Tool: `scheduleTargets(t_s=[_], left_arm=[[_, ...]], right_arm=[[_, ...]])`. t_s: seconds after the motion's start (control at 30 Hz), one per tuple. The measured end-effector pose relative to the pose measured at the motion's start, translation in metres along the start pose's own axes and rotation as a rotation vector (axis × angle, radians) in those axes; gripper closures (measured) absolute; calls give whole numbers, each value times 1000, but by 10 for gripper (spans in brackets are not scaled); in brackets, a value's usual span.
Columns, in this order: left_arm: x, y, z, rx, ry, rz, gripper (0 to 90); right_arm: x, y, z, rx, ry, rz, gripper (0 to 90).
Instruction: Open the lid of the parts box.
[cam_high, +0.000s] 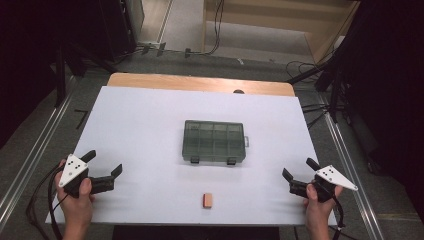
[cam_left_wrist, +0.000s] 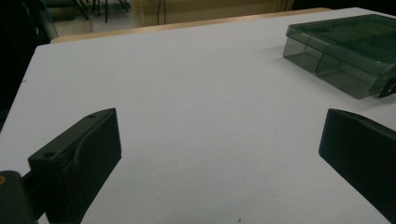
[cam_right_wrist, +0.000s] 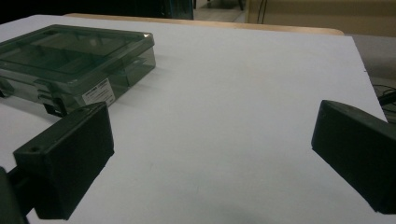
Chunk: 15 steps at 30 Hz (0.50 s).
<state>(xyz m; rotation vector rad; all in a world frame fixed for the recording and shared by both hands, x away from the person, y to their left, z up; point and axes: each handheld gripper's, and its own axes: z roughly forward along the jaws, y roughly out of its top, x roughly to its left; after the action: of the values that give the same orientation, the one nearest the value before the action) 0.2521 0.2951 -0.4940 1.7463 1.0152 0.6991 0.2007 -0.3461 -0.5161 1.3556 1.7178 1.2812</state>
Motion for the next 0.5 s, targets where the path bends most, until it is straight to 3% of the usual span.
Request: scheduleTargets(t_s=[0.1,0.37,0.5], left_arm=[[-2,1,0,12,-6,15,0],[-2,4,2,22,1,-8,0],[-8,8,4,24,2,12,0]], right_arm=[[0,1,1,5,-4,2,0],[4,3,1,5,-16,-14,0],[7,6,-1,-8,-13,-9,0]])
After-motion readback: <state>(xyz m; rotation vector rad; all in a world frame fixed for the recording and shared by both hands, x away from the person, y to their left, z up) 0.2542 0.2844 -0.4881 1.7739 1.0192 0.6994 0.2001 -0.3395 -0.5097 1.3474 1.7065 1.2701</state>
